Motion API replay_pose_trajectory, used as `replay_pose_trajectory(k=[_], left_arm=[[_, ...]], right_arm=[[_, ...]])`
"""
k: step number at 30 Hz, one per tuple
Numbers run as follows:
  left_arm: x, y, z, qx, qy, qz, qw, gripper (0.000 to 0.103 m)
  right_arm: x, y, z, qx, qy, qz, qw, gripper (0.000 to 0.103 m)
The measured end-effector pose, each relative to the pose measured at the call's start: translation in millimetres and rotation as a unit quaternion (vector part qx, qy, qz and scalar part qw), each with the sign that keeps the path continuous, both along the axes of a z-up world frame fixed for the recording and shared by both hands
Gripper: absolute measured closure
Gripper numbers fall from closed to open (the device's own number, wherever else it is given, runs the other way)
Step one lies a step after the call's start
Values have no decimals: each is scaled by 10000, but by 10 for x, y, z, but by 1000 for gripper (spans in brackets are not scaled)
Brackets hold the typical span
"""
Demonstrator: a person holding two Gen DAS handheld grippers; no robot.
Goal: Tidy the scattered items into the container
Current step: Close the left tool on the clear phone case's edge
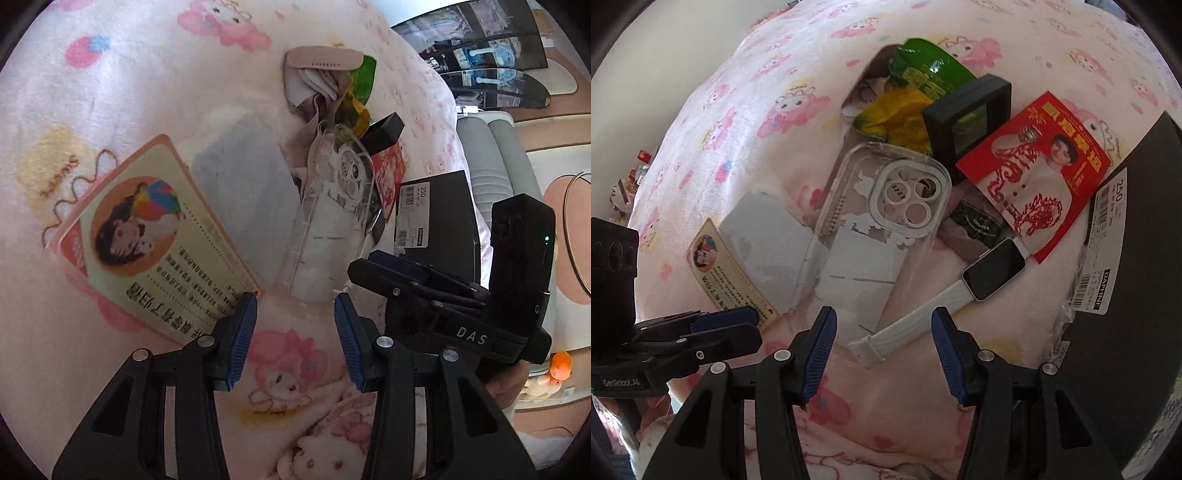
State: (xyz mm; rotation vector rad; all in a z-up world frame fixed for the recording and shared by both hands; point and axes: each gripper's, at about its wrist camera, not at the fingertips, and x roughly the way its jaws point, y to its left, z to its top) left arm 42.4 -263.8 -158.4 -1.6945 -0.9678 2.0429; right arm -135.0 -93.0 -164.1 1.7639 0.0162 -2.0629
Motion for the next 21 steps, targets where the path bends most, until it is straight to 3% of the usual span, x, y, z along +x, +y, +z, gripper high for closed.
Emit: replay_pose_trajectory(k=[6,10,16,21], left_arm=[[-234,144,-175,175,-217,-264,9993,72],[-303,215,-167,-81,-161,-337,9993,85],[-147,228,272,-944,414,-172,9945,92],[54,249,807,-1065,934,-11,9899,94]], right_arm=[[-120,-62,-140,36,-256,25,9997,53],[-142,-87,-216,-4,-429,97,9990,51],[-47,-100,-13,-586,-308,239,9975,56],[97,-132,303,-908,-101,363,9952,57]])
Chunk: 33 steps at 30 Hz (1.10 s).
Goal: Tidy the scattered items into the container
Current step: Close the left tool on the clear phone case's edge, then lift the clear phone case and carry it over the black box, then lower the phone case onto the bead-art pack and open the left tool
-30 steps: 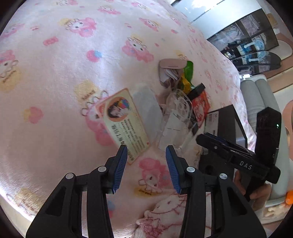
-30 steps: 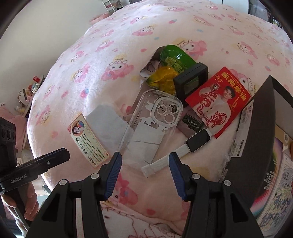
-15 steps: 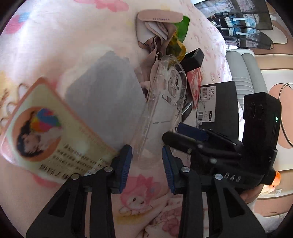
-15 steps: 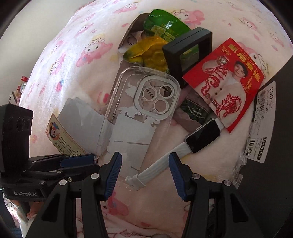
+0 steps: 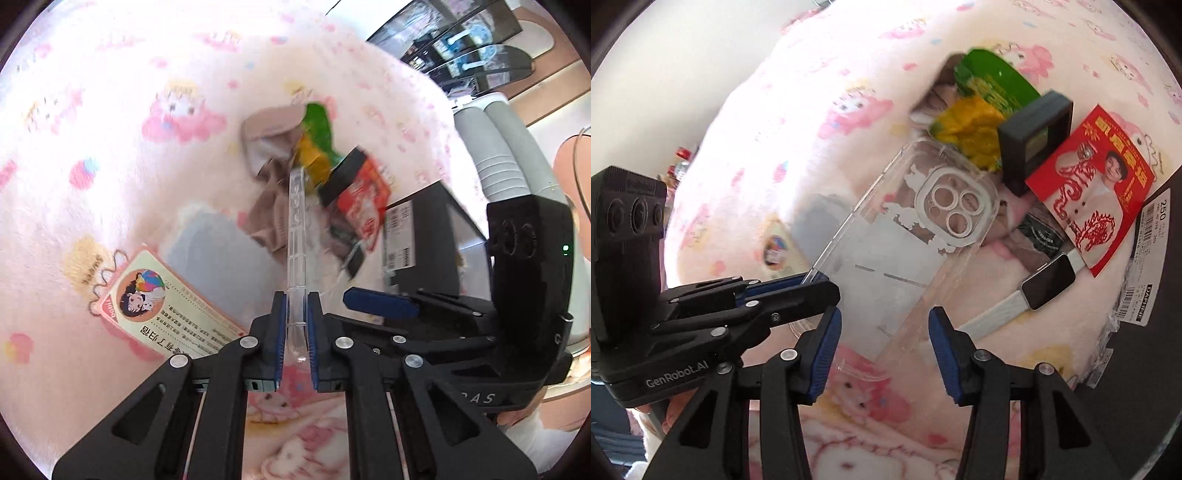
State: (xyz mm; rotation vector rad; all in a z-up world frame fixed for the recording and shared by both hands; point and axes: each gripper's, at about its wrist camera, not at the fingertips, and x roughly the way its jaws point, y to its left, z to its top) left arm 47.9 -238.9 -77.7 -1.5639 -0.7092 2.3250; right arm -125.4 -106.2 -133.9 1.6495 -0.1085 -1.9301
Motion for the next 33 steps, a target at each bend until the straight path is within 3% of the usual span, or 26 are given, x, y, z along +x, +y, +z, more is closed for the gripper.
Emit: replay_pose_trajectory(k=[8,14,17,20,24,29,33], left_arm=[[183,448,760,167,726,-331,9967,94],[60,1297,950,334,853,-985,9909,94],[-49,1880,920,415,795,-1358,9867,93],[-178,2498,846,236,676,-1700,9828,93],[-442,3209,573,104,362,-2169,9755,93],[-717,3625,248,390,-95,-2553,9660,93],[-805,3735,161,653,-84,-2587,9637,93]], right_arm=[[270,431,744,-821,394,-353,9952,58],[515,1159,1086,-1039,729,-844,9883,58],[628,1637,1129,-1044,793,-1184,9843,58],[729,2094,1074,-848,871,-1541,9806,58],[678,2608,886,-493,816,-1976,9756,58],[501,3104,624,-108,580,-2057,9768,57],[432,3391,536,-149,598,-2129,9751,57]])
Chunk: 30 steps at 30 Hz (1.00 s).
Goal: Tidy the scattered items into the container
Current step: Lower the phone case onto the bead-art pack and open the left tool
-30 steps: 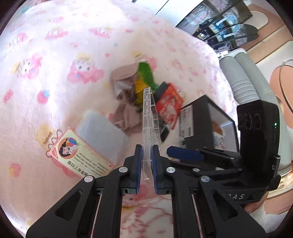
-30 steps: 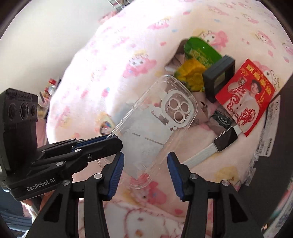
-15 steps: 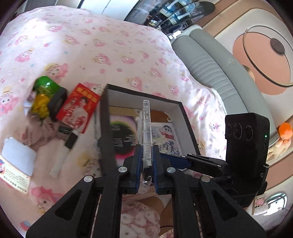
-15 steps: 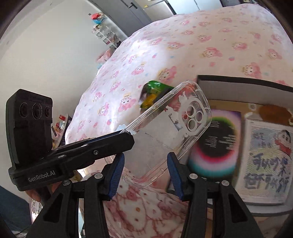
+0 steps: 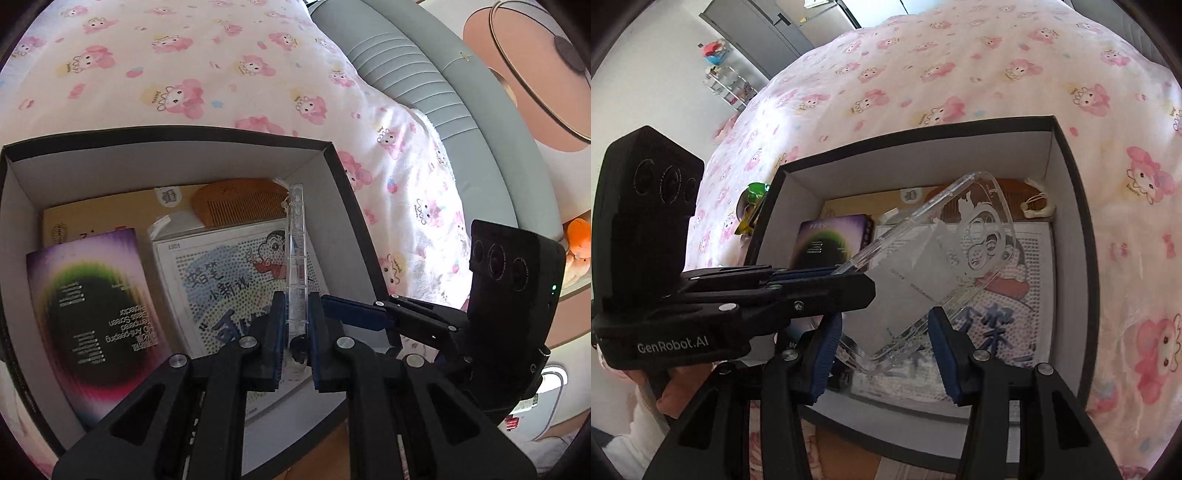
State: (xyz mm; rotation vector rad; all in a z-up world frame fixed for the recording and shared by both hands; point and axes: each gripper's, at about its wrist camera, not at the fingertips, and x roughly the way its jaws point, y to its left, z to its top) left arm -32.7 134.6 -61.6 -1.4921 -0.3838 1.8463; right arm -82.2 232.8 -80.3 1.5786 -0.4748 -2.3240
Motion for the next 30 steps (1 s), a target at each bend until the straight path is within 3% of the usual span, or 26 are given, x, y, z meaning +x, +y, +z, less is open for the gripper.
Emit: replay_pose_trajectory(k=[9,12,14,16,22,26,30], left_arm=[[-18,453,-64,-320,5,-410,9986,92],[-89,557,-138,-632,-47,-492,9968,91],[-110,507,-152,-451,-126,-474,9978,85],[-129,406,-170,-116,-237,-373,9990,72],[-174,124,-136,24,-153,-14,9999,71],[-204,18,-197,-401,-123,237,9988,71],[-228,-39,-360,-565,-456,304,9969,71]], right_arm=[[141,332,-160,-285,-45,-506,9983,60],[152,342,-143,-303,54,-501,9983,60],[167,329,-138,-255,120,-502,9983,60],[173,304,-134,-152,152,-488,9986,60],[71,262,-207,-27,-29,-569,9984,60],[-26,168,-271,218,-169,-400,9988,60],[-57,93,-393,286,-441,-294,9982,60]])
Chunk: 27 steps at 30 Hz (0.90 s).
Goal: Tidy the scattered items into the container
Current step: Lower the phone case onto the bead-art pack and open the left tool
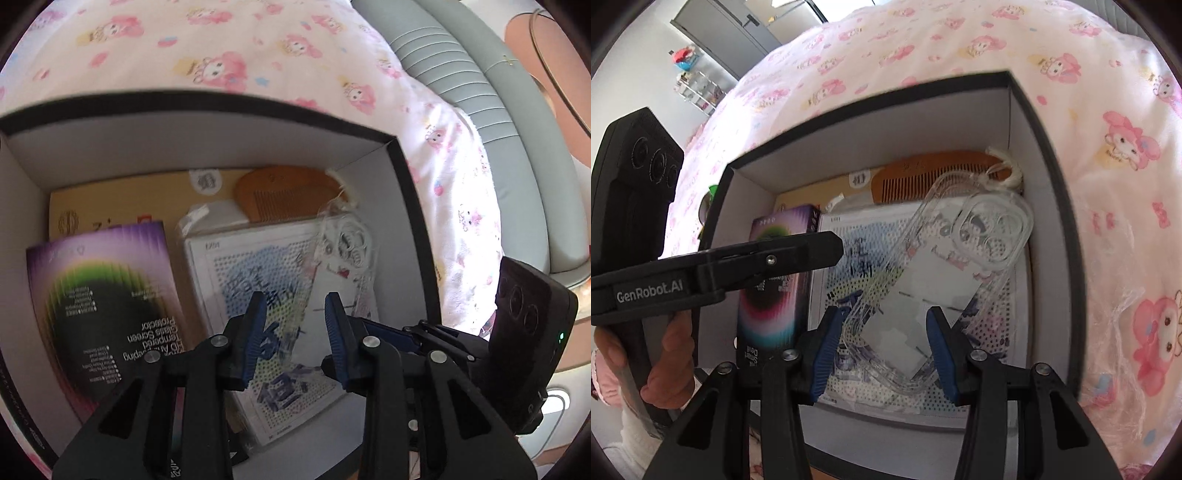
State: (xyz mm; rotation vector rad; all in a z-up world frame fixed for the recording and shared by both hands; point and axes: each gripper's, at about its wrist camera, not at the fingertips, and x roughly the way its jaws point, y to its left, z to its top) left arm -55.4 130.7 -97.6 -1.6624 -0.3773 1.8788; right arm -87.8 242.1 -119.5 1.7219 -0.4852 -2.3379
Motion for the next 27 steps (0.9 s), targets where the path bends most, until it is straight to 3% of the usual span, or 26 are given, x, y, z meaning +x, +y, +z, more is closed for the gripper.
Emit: replay_pose_trajectory(k=[7,11,15,21,24,27], left_arm=[[31,-12,-48,-110,-102,14,9999,71],[85,-17,-60,-211,-79,-100,9997,71],[108,-23,-37,-114,-67,-193,9997,71],[126,72,-123,-71,-208,-386,9990,71],[119,81,-150,70,-295,-576,9979,71],[91,-33,-114,28,-233,-370,9990,71]], right_arm=[[214,-99,-23,199,-255,109,9994,59],[176,-145,-157,163,-645,168,9976,59],[150,-196,-161,207,-691,211,9972,59],[261,-61,12,234,-504,-207,9982,58],[262,-49,-69,254,-684,-326,9968,58],[218,-28,-135,140,-802,-406,9959,53]])
